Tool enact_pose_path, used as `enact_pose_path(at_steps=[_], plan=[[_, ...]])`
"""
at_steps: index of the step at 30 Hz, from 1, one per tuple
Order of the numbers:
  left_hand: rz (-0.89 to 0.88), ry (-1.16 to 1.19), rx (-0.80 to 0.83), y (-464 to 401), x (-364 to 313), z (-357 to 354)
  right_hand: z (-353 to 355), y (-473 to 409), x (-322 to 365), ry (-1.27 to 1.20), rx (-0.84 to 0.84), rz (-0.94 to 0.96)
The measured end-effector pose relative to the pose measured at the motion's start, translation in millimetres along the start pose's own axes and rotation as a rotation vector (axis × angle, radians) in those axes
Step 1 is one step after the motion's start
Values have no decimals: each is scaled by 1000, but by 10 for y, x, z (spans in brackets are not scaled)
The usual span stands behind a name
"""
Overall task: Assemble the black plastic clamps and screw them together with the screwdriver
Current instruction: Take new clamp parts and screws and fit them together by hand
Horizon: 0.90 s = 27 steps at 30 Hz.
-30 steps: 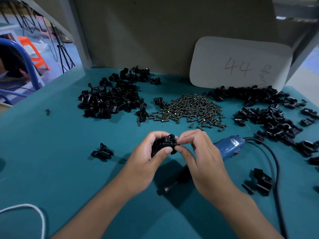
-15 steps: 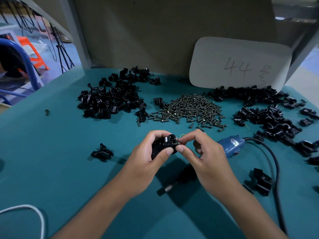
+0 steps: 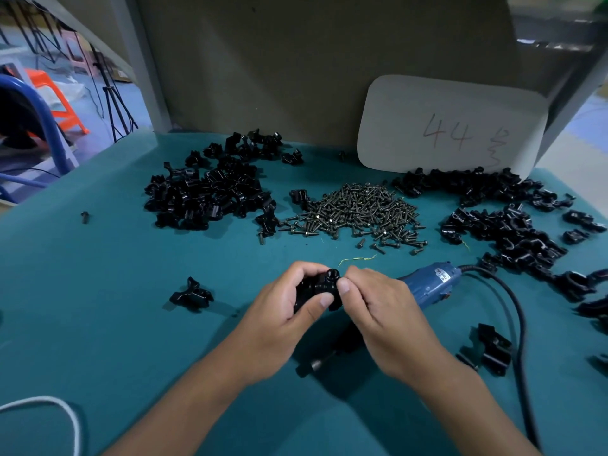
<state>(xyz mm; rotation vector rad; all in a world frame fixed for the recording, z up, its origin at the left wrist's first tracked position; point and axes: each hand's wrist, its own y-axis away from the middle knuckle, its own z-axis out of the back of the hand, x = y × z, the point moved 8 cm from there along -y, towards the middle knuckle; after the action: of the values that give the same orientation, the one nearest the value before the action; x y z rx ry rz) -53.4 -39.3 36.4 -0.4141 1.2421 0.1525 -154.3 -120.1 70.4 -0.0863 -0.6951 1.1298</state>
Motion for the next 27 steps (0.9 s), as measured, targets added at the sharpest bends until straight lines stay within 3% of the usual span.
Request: enact_pose_path(at_steps=[5, 11, 17, 25, 27], plan=[[161, 303, 87, -48, 165, 6, 173, -27, 61, 215, -71, 197], [242, 177, -74, -65, 294, 198, 165, -92, -453, 321, 21, -205], [243, 314, -111, -81, 284, 210, 76, -10, -649, -344, -107, -493], [194, 370, -99, -93, 204, 144, -40, -57, -548, -778, -2, -409], [208, 421, -85, -91, 199, 98, -42, -45, -484, -747, -7, -356]])
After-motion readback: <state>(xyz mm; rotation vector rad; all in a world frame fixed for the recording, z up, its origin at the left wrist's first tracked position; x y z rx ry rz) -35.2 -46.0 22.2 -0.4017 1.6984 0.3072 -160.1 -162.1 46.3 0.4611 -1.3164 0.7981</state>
